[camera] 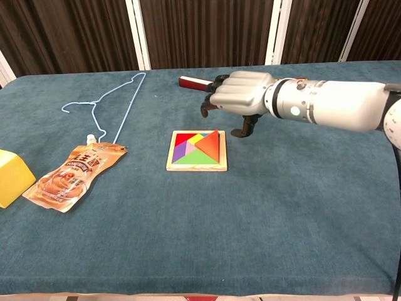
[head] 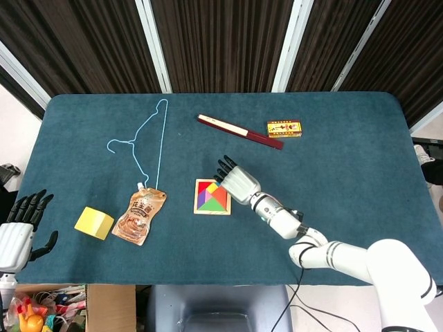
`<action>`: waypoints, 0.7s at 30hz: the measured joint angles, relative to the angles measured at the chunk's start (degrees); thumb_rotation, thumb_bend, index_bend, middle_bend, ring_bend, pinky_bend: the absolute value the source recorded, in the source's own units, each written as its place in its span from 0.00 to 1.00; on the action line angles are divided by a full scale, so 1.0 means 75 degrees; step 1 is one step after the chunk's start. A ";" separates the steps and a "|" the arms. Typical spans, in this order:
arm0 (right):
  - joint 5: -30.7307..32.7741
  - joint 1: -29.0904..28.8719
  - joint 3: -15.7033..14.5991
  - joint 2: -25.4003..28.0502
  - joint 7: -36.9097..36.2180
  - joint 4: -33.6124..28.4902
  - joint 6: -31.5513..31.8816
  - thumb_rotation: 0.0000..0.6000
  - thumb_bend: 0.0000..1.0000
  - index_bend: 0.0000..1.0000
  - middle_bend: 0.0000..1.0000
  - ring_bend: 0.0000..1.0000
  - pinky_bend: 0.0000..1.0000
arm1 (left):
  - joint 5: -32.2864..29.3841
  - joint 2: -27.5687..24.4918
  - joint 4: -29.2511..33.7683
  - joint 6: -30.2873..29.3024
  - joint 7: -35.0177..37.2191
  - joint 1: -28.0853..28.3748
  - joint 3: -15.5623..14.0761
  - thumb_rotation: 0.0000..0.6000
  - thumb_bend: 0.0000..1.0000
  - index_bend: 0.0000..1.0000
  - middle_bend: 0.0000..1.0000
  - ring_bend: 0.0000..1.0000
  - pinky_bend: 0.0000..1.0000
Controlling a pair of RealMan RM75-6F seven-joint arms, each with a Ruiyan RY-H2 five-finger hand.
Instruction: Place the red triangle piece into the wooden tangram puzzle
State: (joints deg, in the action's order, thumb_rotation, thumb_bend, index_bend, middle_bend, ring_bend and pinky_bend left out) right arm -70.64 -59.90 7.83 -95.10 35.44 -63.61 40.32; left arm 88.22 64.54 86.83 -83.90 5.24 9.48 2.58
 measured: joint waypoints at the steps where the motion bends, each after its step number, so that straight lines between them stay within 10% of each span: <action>1: 0.0062 0.0000 0.0002 0.0006 0.0014 0.0009 -0.0027 1.00 0.59 0.44 0.27 0.05 0.00 | 0.0001 0.0002 0.0000 -0.0001 -0.0002 0.0002 0.0001 1.00 0.43 0.00 0.00 0.00 0.08; 21: 0.0580 -0.0294 -0.0030 -0.0660 0.0290 0.0762 -0.0355 1.00 0.61 0.44 0.26 0.04 0.00 | -0.0052 -0.0029 -0.0035 0.0042 0.0094 0.0014 0.0022 1.00 0.43 0.00 0.00 0.00 0.08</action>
State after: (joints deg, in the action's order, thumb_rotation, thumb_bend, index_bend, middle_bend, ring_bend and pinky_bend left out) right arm -66.29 -62.11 7.60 -100.05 37.62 -57.89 37.65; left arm 87.83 64.33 86.57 -83.58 5.95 9.58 2.74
